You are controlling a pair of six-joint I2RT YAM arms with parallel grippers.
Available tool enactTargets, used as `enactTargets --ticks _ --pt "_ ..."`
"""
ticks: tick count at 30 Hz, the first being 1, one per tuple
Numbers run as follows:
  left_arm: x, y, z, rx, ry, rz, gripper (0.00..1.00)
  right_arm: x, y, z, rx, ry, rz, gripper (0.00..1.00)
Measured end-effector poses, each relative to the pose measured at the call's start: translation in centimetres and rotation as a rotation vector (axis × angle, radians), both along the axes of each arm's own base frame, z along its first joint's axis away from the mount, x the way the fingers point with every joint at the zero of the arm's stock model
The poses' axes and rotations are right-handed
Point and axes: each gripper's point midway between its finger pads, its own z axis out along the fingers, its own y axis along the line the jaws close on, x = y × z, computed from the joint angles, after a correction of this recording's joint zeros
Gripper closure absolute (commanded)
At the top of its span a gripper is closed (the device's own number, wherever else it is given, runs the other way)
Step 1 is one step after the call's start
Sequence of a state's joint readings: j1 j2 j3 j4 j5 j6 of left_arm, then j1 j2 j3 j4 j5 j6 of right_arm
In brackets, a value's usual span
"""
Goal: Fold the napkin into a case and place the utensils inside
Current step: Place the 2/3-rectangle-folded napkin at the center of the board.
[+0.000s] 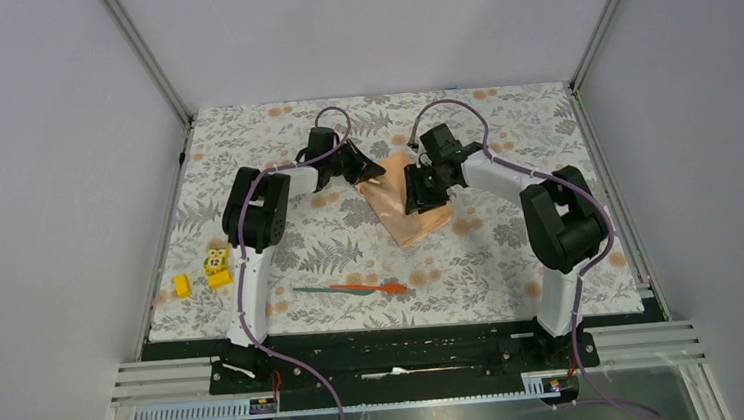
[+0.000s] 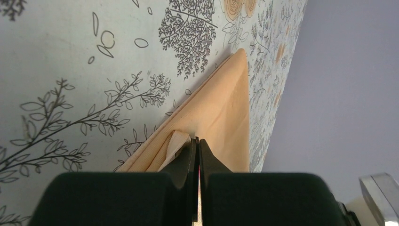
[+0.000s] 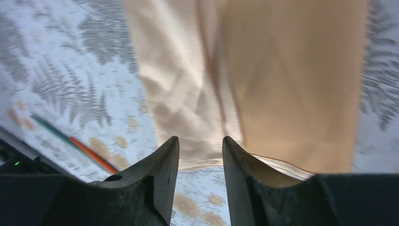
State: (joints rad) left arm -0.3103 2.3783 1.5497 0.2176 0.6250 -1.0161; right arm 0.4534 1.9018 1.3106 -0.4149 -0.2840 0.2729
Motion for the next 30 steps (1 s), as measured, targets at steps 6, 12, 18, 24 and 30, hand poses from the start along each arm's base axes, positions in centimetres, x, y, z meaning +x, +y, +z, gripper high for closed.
enactTargets --ticks 6,12,18,24,30 --pt "0.0 0.0 0.0 0.001 0.002 0.000 1.00 -0.7 6.1 2.2 0.260 0.042 0.094 0.52" --pt "0.0 0.0 0.0 0.005 0.008 -0.001 1.00 -1.5 10.0 0.3 0.428 0.139 0.152 0.53" --pt "0.2 0.0 0.1 0.013 0.004 -0.017 0.96 -5.0 8.4 -2.4 0.444 0.229 0.152 0.55" --pt "0.6 -0.1 1.2 0.007 -0.021 -0.052 0.69 -5.0 8.0 -2.4 0.471 0.211 0.156 0.55" --pt "0.4 -0.4 4.1 -0.022 -0.057 -0.079 0.82 -4.7 8.0 -2.2 0.492 0.211 0.144 0.55"
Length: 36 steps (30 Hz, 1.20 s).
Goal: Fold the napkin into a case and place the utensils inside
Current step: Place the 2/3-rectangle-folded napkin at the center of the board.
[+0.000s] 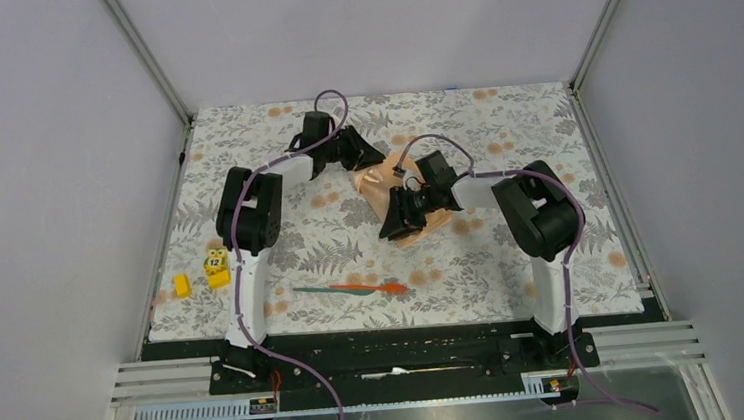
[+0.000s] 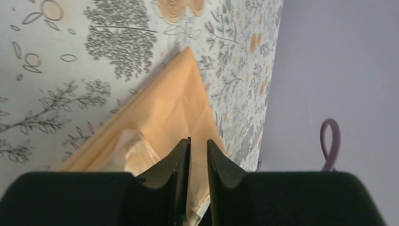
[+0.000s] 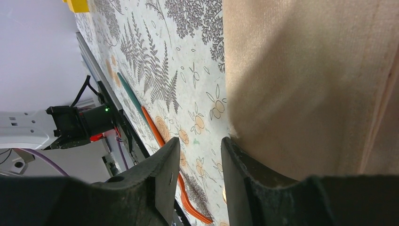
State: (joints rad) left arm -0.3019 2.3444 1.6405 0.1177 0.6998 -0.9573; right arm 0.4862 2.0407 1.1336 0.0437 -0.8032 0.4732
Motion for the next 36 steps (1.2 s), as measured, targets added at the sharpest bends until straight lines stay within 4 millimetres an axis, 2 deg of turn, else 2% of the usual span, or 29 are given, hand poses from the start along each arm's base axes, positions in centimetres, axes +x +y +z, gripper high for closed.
enactTargets --ticks 4,7,10,13,15,21,25,30,36 --pt "-0.6 0.3 1.9 0.052 -0.044 0.000 0.91 0.3 0.0 1.0 0.011 -0.008 -0.013 0.54" --pt "-1.4 0.3 2.5 0.109 -0.068 0.000 0.98 0.6 0.1 2.8 0.033 -0.042 -0.018 0.54" --pt "-2.0 0.3 1.8 0.174 -0.069 0.007 1.00 1.0 0.0 4.4 0.052 -0.078 -0.025 0.57" --pt "-2.7 0.6 0.2 0.242 -0.042 0.021 1.00 1.5 -0.4 4.9 0.056 -0.093 -0.035 0.67" --pt "-2.9 1.0 -0.6 0.281 -0.023 0.035 1.00 1.4 -0.6 4.6 0.051 -0.087 -0.039 0.71" --pt "-2.2 1.7 -1.8 0.330 -0.018 0.069 1.00 0.6 -1.3 3.2 0.021 -0.059 -0.040 0.73" --pt "-1.0 1.4 -4.0 0.335 -0.001 0.072 1.00 0.0 -1.9 1.6 -0.010 -0.040 -0.044 0.74" --pt "1.2 0.3 -3.8 0.300 -0.041 0.065 1.00 -2.0 -3.2 -1.0 -0.064 0.018 -0.052 0.76" --pt "1.9 0.0 -3.7 0.295 -0.059 0.061 0.98 -2.8 -3.2 -1.2 -0.030 0.027 -0.042 0.76"
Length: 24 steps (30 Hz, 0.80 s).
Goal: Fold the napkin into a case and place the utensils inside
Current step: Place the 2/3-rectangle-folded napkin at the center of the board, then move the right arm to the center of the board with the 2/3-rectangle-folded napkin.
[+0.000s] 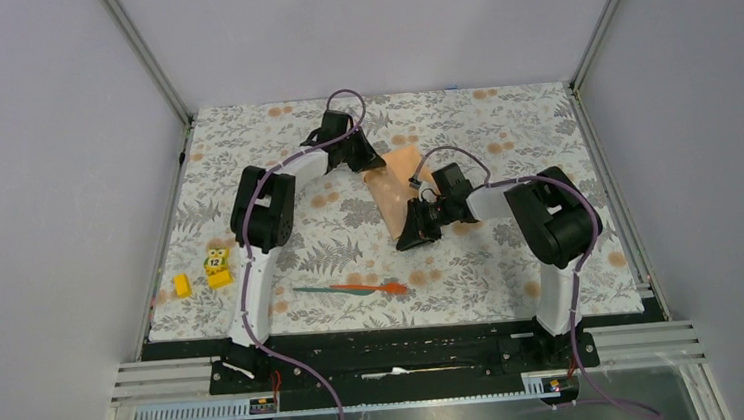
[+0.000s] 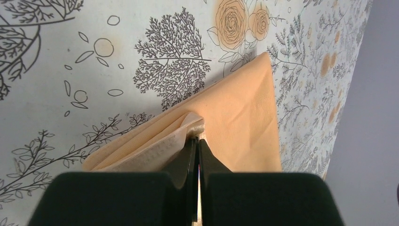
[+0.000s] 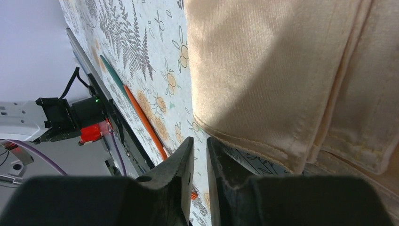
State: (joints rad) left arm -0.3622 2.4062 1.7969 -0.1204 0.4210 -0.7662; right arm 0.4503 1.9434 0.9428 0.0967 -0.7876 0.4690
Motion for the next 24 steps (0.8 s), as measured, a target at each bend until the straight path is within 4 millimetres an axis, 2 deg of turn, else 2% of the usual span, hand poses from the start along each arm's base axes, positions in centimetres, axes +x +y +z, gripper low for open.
enactTargets --ticks 2,3,5,8,11,13,15,18,20,22,24 --pt "0.0 0.0 0.1 0.007 0.001 -0.011 0.90 0.0 0.0 0.1 0.001 -0.001 0.000 0.72" --pt "-0.1 -0.1 0.2 0.011 0.001 -0.019 0.86 -0.1 -0.1 0.3 -0.004 0.002 -0.001 0.67" --pt "-0.5 -0.1 0.2 0.016 0.010 -0.038 0.76 -0.2 -0.5 0.8 -0.035 0.008 -0.013 0.53" --pt "-1.1 -0.5 0.7 0.001 0.019 -0.072 0.59 0.9 -1.1 3.2 -0.072 -0.040 -0.040 0.35" --pt "-2.2 -0.8 2.5 -0.025 0.040 -0.100 0.45 3.8 -2.4 7.1 -0.076 -0.153 -0.112 0.22" --pt "-2.8 -1.2 4.7 -0.052 0.030 -0.118 0.37 6.3 -4.1 8.9 -0.088 -0.214 -0.187 0.18" --pt "-3.6 -1.4 7.7 -0.083 0.004 -0.136 0.33 9.0 -6.8 9.6 -0.116 -0.247 -0.284 0.16" --pt "-5.6 -1.6 12.9 -0.133 -0.052 -0.168 0.30 11.5 -10.4 8.4 -0.160 -0.212 -0.384 0.16" --pt "-7.2 -1.6 15.5 -0.156 -0.086 -0.190 0.29 12.5 -12.2 6.5 -0.183 -0.164 -0.426 0.20" --pt "-9.3 -1.5 17.2 -0.168 -0.108 -0.214 0.29 12.6 -13.0 4.3 -0.202 -0.109 -0.438 0.25" --pt "-11.5 -1.4 17.7 -0.164 -0.109 -0.241 0.29 12.1 -13.2 2.4 -0.216 -0.053 -0.433 0.31"
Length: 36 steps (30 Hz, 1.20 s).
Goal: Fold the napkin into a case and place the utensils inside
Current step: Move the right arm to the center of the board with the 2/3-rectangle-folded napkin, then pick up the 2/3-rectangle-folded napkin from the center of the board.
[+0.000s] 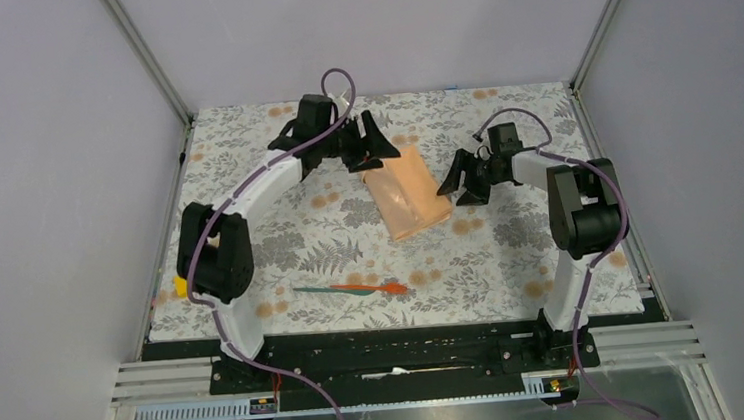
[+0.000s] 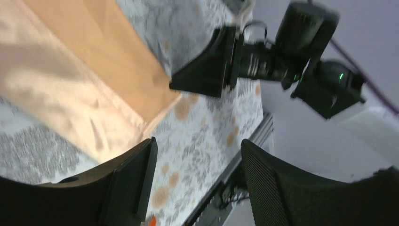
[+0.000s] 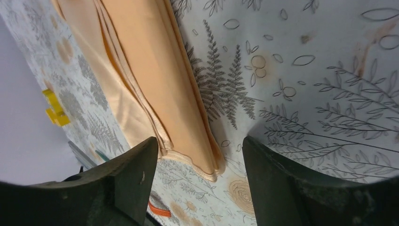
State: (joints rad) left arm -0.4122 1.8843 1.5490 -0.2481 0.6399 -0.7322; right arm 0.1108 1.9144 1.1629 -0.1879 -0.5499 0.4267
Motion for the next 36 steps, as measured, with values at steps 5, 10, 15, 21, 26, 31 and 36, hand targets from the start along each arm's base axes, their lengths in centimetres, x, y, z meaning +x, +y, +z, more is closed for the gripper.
enactTargets --ticks 5,10,15,21,26,31,36 --pt "-5.7 0.9 -2.1 0.069 0.049 -0.057 0.32 -0.9 0.4 -1.0 0.028 0.019 0.021 0.60" --pt "-10.2 2.7 -3.5 0.135 0.066 -0.059 0.32 -2.7 1.1 -2.1 0.086 0.056 0.028 0.71" --pt "-12.9 4.2 -3.4 0.189 0.011 -0.027 0.30 -4.8 3.6 -2.1 0.143 0.055 0.064 0.70" --pt "-14.2 3.1 -5.3 0.304 -0.034 -0.010 0.29 -9.5 8.0 -0.9 0.145 0.077 0.162 0.27" --pt "-15.2 -0.5 -8.5 0.464 -0.067 -0.052 0.32 -7.6 3.4 1.5 -0.027 -0.005 -0.006 0.16" --pt "-14.3 -5.1 -11.8 0.666 -0.118 -0.087 0.40 -4.8 -4.4 2.6 -0.123 -0.053 -0.243 0.15" --pt "-13.7 -8.2 -14.8 0.831 -0.170 -0.105 0.40 -5.8 -6.5 1.3 -0.157 -0.012 -0.280 0.16"
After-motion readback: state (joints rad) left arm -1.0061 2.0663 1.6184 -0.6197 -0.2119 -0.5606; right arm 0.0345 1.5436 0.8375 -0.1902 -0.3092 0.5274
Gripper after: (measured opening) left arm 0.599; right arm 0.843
